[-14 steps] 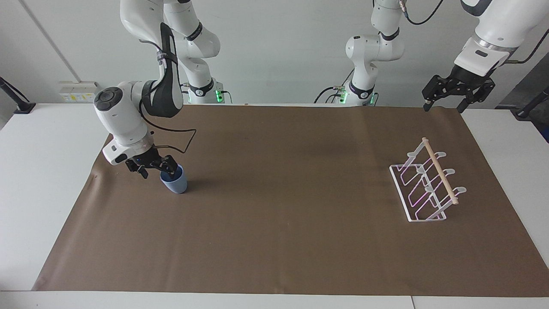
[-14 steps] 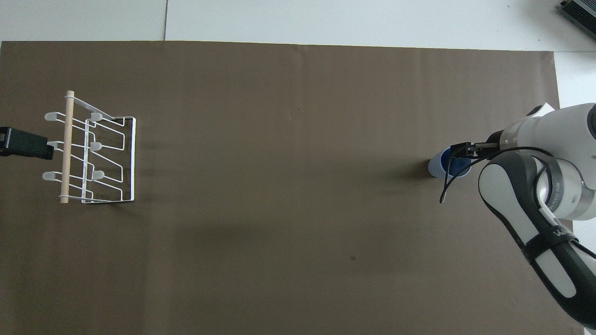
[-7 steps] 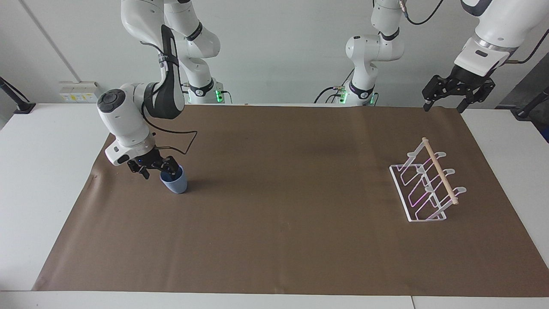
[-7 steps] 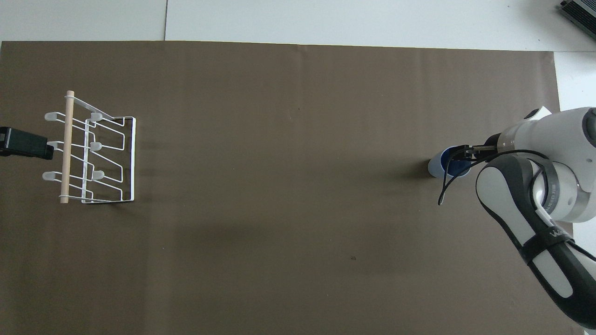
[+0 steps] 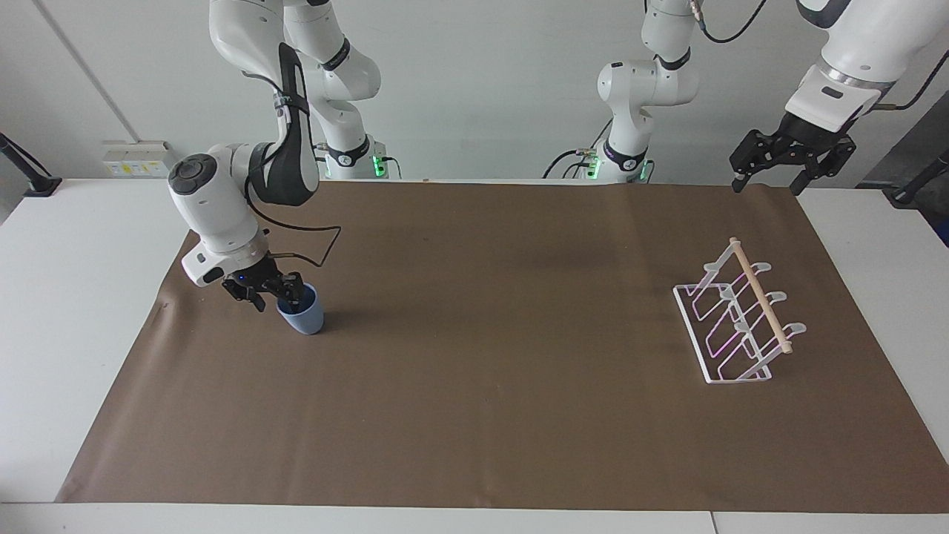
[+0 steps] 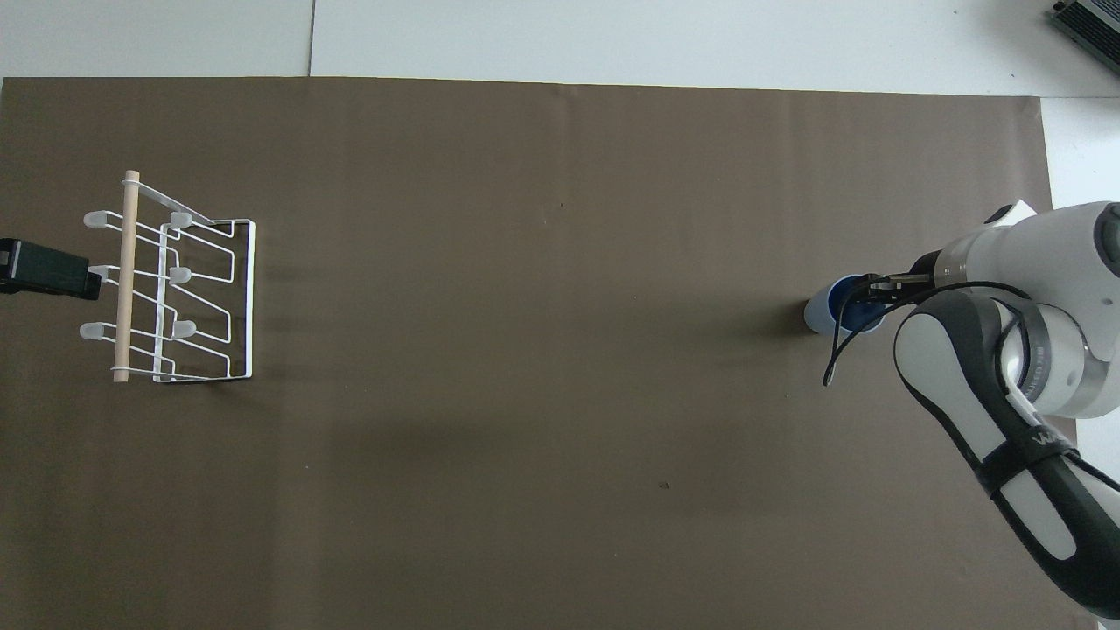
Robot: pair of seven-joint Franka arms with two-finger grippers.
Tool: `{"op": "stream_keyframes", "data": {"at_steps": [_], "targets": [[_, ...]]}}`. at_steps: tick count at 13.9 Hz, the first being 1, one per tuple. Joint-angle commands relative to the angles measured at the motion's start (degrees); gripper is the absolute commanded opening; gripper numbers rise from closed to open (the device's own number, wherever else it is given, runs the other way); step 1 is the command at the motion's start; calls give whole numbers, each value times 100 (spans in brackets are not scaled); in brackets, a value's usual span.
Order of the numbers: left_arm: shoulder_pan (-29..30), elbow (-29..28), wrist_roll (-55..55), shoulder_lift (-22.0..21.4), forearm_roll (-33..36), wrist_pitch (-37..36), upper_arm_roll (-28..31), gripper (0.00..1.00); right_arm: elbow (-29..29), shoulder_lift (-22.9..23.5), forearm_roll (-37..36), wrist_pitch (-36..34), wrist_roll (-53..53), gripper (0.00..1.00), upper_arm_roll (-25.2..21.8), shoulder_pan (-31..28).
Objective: Hang cup on cup holder
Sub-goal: 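Lift the blue cup and tip it sideways with the right gripper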
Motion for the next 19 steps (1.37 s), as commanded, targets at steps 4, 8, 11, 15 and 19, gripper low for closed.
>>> {"op": "stream_keyframes", "data": {"at_steps": [4,8,11,15,19], "targets": [[44,-170,-27,-165,3,-25,-15,100,-12,-48,362,11,-348,0,55,-80],[44,-170,-27,-165,3,-25,-15,100,93,-48,363,-68,-366,0,55,-54],[44,-170,-27,-165,3,-25,-15,100,540,-92,372,-629,-383,0,72,-19],[44,-170,-27,-165,3,-25,-15,100,744,-390,1204,-894,-427,0,195,34],[44,-170,-27,-165,3,-25,-15,100,840,-557,2021,-1034,-462,0,388,43]]}}
